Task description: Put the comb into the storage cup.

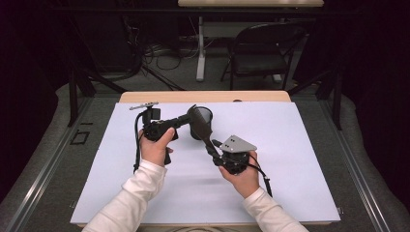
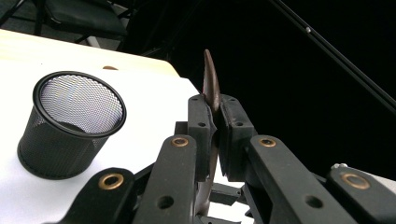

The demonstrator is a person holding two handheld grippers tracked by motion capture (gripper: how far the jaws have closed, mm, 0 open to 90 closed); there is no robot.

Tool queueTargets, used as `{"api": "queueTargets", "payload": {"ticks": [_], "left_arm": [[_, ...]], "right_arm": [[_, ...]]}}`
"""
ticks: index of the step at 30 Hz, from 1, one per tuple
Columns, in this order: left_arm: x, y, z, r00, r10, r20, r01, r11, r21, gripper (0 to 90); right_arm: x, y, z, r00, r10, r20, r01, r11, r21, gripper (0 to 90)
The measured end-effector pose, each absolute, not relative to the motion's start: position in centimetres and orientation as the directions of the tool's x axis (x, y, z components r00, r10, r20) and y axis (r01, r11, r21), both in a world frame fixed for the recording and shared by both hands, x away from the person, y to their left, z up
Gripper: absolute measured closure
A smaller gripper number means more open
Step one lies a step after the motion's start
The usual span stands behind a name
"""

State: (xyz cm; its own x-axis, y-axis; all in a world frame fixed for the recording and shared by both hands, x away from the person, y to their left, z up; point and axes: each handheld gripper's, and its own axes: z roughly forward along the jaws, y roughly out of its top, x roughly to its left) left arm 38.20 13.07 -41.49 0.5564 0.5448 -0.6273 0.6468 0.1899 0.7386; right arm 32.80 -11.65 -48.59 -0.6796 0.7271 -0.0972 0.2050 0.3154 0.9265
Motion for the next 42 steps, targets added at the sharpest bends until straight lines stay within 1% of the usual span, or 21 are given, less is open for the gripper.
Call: {"api": "queueTargets", "payload": {"ticks": [4,13,24,30,36,42], "left_arm": [[38.3,13.0,-41.4,0.554,0.548,-0.626,0.645,0.193,0.740,84.7],[38.9,13.1,-41.4,0.537,0.569,-0.622,0.639,0.207,0.741,84.8],[39.6,13.9,-41.1,0.512,0.594,-0.621,0.624,0.239,0.744,84.8],[39.9,14.1,-40.9,0.504,0.603,-0.619,0.615,0.252,0.747,84.7],[40.1,14.3,-40.8,0.500,0.610,-0.614,0.610,0.255,0.750,84.8],[40.2,14.6,-40.2,0.505,0.620,-0.601,0.596,0.253,0.762,84.8]], "right_arm": [[32.8,-11.7,-48.5,-0.680,0.727,-0.093,0.207,0.311,0.928,64.7],[32.9,-11.8,-48.4,-0.684,0.726,-0.075,0.207,0.291,0.934,56.9],[33.2,-11.9,-47.8,-0.702,0.710,-0.053,0.224,0.291,0.930,54.0],[33.1,-11.7,-47.3,-0.703,0.706,-0.087,0.208,0.320,0.924,50.8],[33.1,-11.7,-47.0,-0.700,0.707,-0.097,0.217,0.341,0.915,45.9],[33.2,-11.5,-47.0,-0.720,0.686,-0.108,0.207,0.360,0.910,44.8]]}}
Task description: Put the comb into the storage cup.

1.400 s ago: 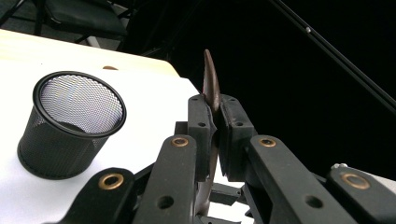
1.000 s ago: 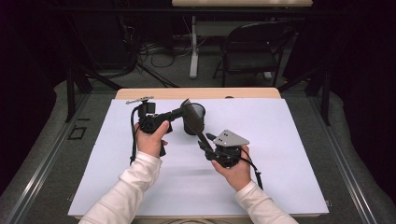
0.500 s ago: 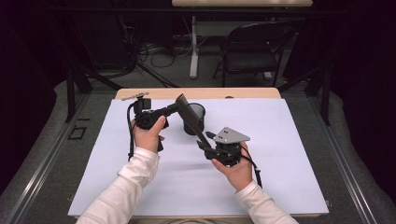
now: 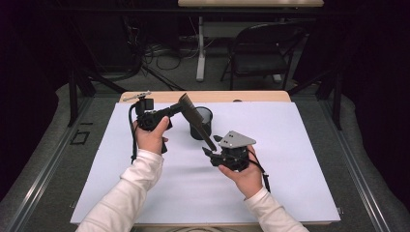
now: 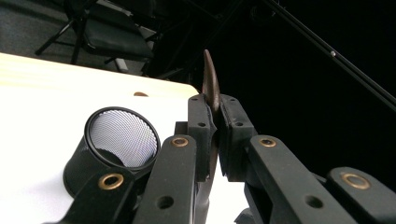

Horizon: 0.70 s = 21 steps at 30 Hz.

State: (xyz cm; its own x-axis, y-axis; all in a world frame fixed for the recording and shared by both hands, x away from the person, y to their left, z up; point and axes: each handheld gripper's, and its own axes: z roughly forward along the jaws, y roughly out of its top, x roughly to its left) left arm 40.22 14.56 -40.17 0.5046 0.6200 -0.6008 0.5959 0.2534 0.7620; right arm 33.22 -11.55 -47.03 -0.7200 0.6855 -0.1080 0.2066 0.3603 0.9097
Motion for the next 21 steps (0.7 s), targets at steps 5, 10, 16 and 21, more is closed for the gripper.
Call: {"api": "queueTargets", "payload": {"ticks": [5,10,16,21], "left_arm": [[40.3,14.6,-39.6,0.503,0.624,-0.597,0.586,0.262,0.767,84.8],[40.4,14.7,-39.0,0.506,0.627,-0.592,0.577,0.264,0.773,84.7],[40.6,14.6,-38.2,0.507,0.633,-0.585,0.565,0.268,0.780,84.7],[40.8,14.5,-37.6,0.511,0.643,-0.570,0.555,0.260,0.790,84.7]], "right_arm": [[33.1,-11.4,-47.0,-0.727,0.675,-0.123,0.194,0.374,0.907,44.1],[33.0,-11.4,-46.7,-0.729,0.671,-0.133,0.185,0.380,0.906,43.1],[33.0,-11.5,-46.6,-0.721,0.686,-0.096,0.212,0.351,0.912,37.8],[33.0,-11.8,-46.2,-0.713,0.699,-0.061,0.240,0.325,0.915,35.1]]}}
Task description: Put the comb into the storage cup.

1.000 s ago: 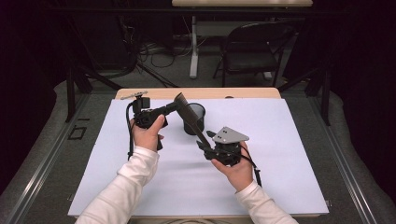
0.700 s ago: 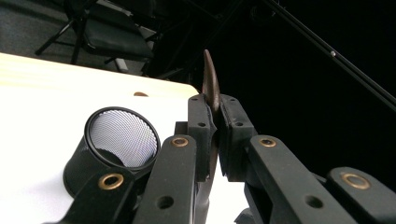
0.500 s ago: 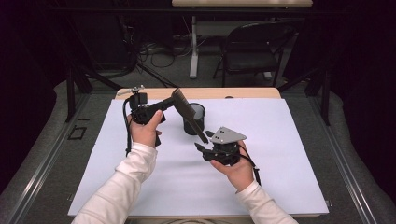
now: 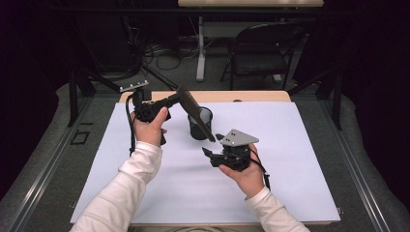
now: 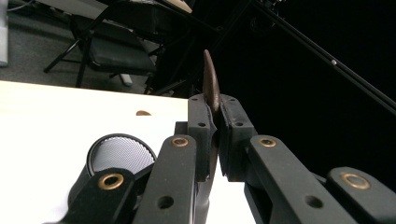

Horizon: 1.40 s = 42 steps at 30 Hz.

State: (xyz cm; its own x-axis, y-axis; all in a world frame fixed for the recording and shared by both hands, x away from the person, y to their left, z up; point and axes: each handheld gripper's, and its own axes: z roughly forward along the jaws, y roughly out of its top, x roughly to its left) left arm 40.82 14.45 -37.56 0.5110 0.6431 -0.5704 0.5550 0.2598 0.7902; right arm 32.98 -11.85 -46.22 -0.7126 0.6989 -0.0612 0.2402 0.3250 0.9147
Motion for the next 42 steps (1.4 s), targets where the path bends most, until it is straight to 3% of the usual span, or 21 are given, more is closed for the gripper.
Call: {"api": "queueTargets", "payload": {"ticks": [14,22,26,42], "left_arm": [[41.6,14.4,-36.2,0.501,0.670,-0.548,0.534,0.260,0.805,84.7],[41.9,14.6,-36.0,0.490,0.681,-0.545,0.529,0.265,0.806,84.7],[42.1,14.7,-35.8,0.484,0.686,-0.543,0.525,0.270,0.808,84.7],[42.9,15.2,-35.3,0.454,0.712,-0.536,0.507,0.289,0.812,84.8]], "right_arm": [[33.0,-12.9,-45.6,-0.694,0.720,-0.019,0.253,0.269,0.929,25.1],[32.9,-12.8,-45.6,-0.697,0.716,-0.027,0.249,0.278,0.928,12.3],[32.8,-12.6,-45.6,-0.711,0.702,-0.029,0.247,0.289,0.925,0.2],[32.8,-12.4,-45.6,-0.707,0.706,-0.042,0.241,0.297,0.924,0.0]]}}
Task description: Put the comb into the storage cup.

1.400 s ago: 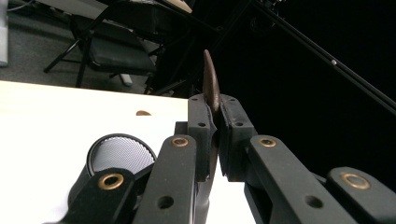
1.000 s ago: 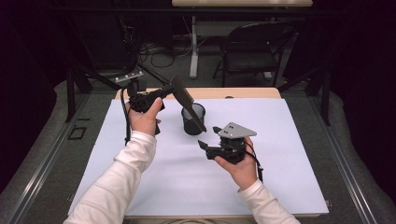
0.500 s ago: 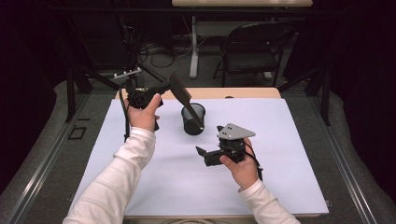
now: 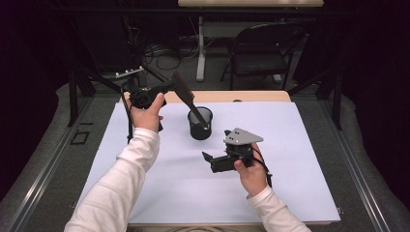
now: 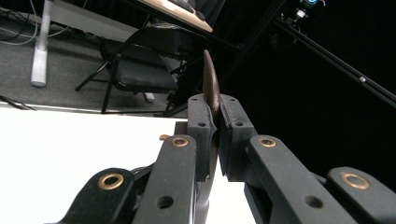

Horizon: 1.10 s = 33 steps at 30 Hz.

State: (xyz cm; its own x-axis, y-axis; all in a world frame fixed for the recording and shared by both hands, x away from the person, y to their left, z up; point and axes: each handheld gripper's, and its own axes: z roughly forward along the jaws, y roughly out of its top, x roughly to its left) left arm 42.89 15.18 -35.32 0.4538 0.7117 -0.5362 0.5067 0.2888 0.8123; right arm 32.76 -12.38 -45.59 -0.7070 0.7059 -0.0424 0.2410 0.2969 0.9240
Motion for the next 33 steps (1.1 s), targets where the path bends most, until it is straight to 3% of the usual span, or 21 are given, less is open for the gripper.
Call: {"api": "queueTargets", "payload": {"ticks": [33], "left_arm": [[45.4,15.1,-35.8,0.375,0.765,-0.523,0.478,0.324,0.816,84.7]], "right_arm": [[33.0,-12.7,-45.7,-0.699,0.714,-0.037,0.255,0.297,0.920,0.0]]}}
